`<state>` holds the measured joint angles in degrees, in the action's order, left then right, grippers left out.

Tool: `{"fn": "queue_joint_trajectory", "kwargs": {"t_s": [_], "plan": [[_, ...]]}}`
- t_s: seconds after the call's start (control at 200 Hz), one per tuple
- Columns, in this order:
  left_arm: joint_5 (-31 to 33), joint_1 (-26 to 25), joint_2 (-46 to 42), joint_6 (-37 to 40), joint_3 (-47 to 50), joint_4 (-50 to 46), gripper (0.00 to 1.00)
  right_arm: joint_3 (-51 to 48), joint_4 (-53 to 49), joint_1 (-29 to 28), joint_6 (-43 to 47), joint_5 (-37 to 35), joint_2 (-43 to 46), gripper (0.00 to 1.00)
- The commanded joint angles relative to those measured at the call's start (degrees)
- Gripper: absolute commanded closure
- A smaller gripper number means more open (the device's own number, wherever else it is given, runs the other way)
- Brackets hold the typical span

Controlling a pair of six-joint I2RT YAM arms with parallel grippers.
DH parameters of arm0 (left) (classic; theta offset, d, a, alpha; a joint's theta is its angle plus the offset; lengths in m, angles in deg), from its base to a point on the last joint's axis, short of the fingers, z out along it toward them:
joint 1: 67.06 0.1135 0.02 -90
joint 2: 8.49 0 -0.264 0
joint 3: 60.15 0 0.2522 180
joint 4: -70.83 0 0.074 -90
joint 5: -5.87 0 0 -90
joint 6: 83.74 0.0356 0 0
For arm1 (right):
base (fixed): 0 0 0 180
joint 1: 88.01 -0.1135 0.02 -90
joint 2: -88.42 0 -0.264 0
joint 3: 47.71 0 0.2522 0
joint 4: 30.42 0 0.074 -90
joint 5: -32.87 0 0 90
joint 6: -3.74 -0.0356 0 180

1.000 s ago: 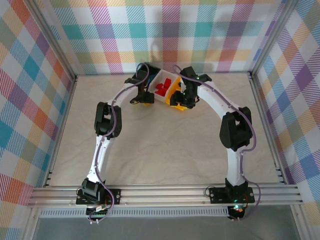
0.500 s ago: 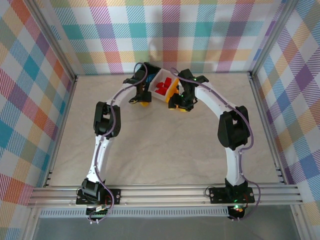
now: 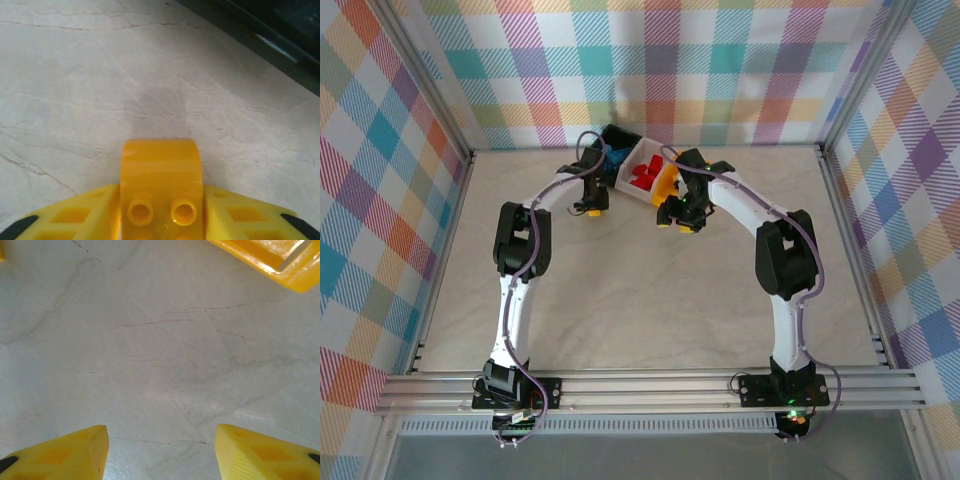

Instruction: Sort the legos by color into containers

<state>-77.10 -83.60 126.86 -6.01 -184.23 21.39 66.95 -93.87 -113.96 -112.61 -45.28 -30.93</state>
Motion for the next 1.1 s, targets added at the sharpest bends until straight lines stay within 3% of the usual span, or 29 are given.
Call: {"fn": "queue_joint_trajectory", "kwargs": {"t_s": [0.0,0.11,0.21,0.405,0.59,0.69,0.8,0.92,1.015,1.095], "plan": [[-2.1,0.4,0.9,0.0,-0.2,-7.3,0.62,-1.0,0.9,-0.4,-0.1,0.0,3.9,0.42],[-3.0,0.4,0.3,0.4,-1.2,-8.5,0.73,-1.8,1.2,-0.4,0.2,-0.7,5.4,0.42],[-4.9,0.3,-1.1,0.1,-1.2,-9.0,0.77,-2.3,1.3,-0.3,0.7,-1.8,7.0,0.42],[-11.7,-1.0,-5.6,-4.1,-0.8,-9.0,0.78,-3.8,0.9,0.7,1.0,-2.6,11.3,0.41],[-24.3,-5.0,-8.5,-15.6,-3.5,-4.4,0.77,-8.2,0.9,2.7,0.4,-4.4,18.9,0.41],[-26.3,-9.0,-6.0,-19.5,-10.3,-2.5,0.76,-12.1,1.3,4.4,-0.1,-4.8,23.3,0.41],[-25.7,-12.3,2.1,-20.0,-24.7,-5.3,0.76,-16.7,2.1,6.1,-0.5,-4.6,27.8,0.41],[-24.5,-13.5,12.2,-20.0,-40.0,-6.3,0.75,-20.5,2.4,7.1,-0.7,-4.2,32.0,0.41],[-24.0,-13.3,17.1,-21.9,-45.9,-4.2,0.74,-23.1,2.8,7.3,-0.7,-4.1,35.0,0.41],[-24.0,-13.3,18.7,-23.7,-45.9,-0.2,0.61,-25.1,2.9,7.6,-0.6,-4.2,37.2,0.40]]}}
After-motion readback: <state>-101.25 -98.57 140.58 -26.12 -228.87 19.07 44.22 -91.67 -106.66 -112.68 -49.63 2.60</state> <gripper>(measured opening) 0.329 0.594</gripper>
